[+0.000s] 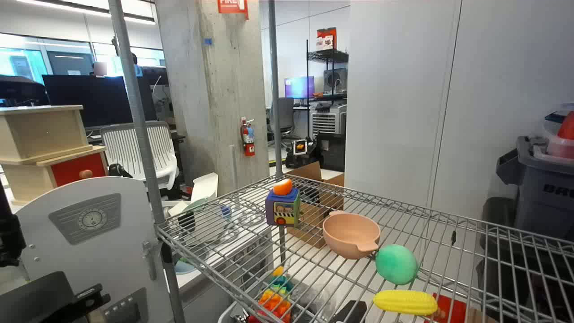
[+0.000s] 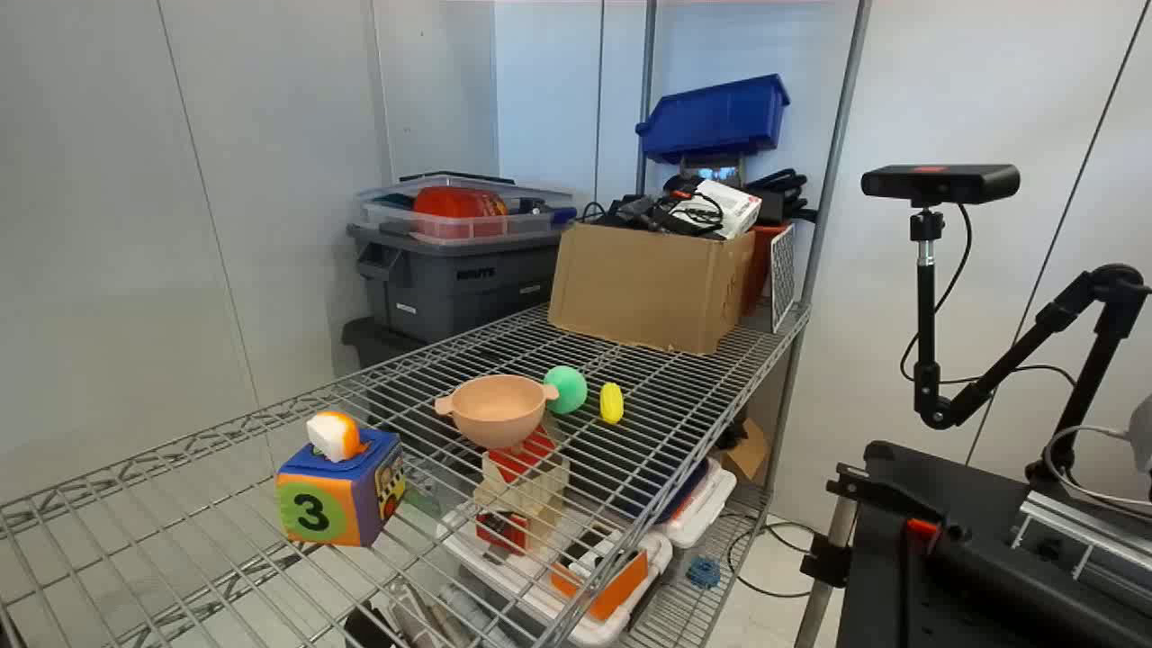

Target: Put the green object inside the bowl

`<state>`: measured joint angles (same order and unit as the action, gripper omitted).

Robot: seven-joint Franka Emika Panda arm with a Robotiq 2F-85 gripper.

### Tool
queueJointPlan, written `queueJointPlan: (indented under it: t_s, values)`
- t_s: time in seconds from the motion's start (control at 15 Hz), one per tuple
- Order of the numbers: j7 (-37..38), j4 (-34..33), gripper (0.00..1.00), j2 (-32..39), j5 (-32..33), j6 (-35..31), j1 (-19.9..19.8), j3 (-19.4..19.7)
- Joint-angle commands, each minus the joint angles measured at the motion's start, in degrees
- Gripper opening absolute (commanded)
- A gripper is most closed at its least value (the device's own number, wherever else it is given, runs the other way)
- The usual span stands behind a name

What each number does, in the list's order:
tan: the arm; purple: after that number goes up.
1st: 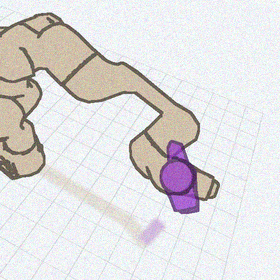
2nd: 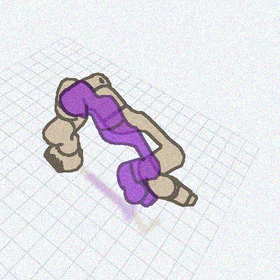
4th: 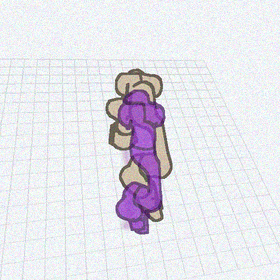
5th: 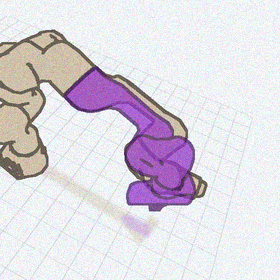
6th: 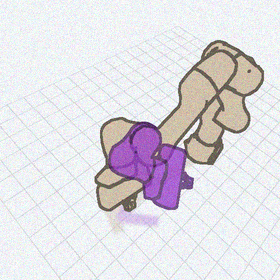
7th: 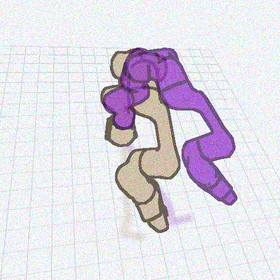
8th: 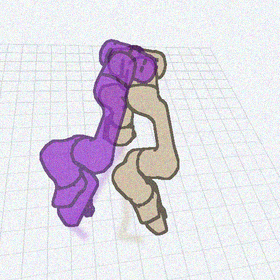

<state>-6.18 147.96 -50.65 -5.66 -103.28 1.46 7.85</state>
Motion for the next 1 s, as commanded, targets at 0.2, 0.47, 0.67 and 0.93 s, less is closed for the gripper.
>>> queueJointPlan:
  t_s: [0.2,0.47,0.67,0.93]
  values:
    - [-0.6,-0.3,1.00,0.1,-0.6,0.2,-0.9,-0.6]
    - [-0.2,-0.6,1.00,1.0,-1.1,-1.9,-1.2,-0.2]
    - [0.5,-3.5,1.00,6.4,-1.4,-6.1,-1.9,1.1]
    - [1.8,-11.1,1.00,19.2,-2.0,-13.5,-4.4,4.2]
